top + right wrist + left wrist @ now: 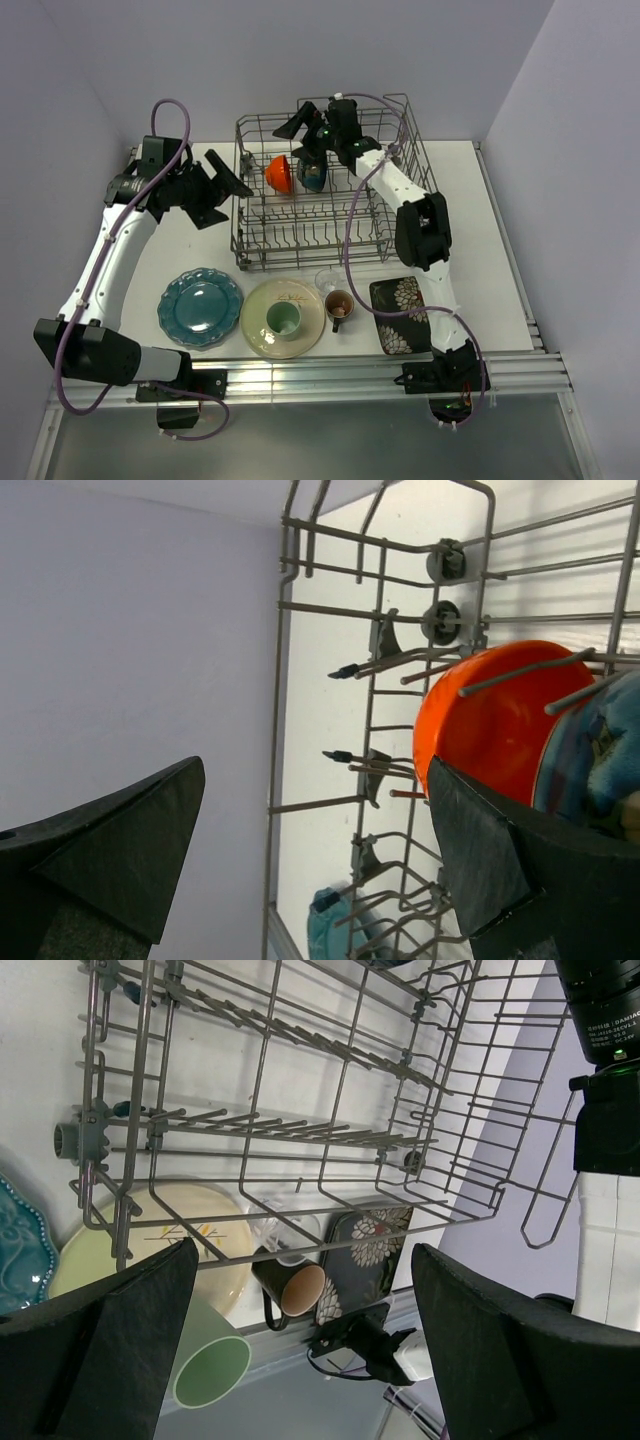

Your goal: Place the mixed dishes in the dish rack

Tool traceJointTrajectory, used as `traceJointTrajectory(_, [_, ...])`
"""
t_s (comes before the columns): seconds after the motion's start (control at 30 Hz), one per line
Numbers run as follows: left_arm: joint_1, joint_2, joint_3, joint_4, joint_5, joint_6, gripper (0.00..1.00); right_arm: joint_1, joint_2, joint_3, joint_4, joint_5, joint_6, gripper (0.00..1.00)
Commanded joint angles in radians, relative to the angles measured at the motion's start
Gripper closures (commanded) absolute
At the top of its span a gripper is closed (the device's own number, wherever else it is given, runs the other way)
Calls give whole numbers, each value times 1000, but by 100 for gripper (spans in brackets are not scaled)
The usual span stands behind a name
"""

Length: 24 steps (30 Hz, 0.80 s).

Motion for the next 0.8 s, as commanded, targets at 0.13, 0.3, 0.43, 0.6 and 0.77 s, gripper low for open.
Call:
traceJointTrajectory(0.13, [3,-63,-17,24,-15,-14,6,8,-99,-96,-42,36,-120,0])
traceJointTrajectory(0.3, [-28,-44,3,-63,-55,49,9,20,-203,-72,-172,98,-240,0])
traceJointTrajectory(0.43, [-117,-44,16,-149,-133,72,10,26,-322,-73,-307,202,-335,0])
traceJointTrajectory(0.6, [-182,-136,-49,-165,-190,47,12,31,-510,-171,-395,282,-439,0])
traceJointTrajectory(0.77, [-220,-208,-109,-212,-228,15,15,34,-683,-358,-443,233,-401,0])
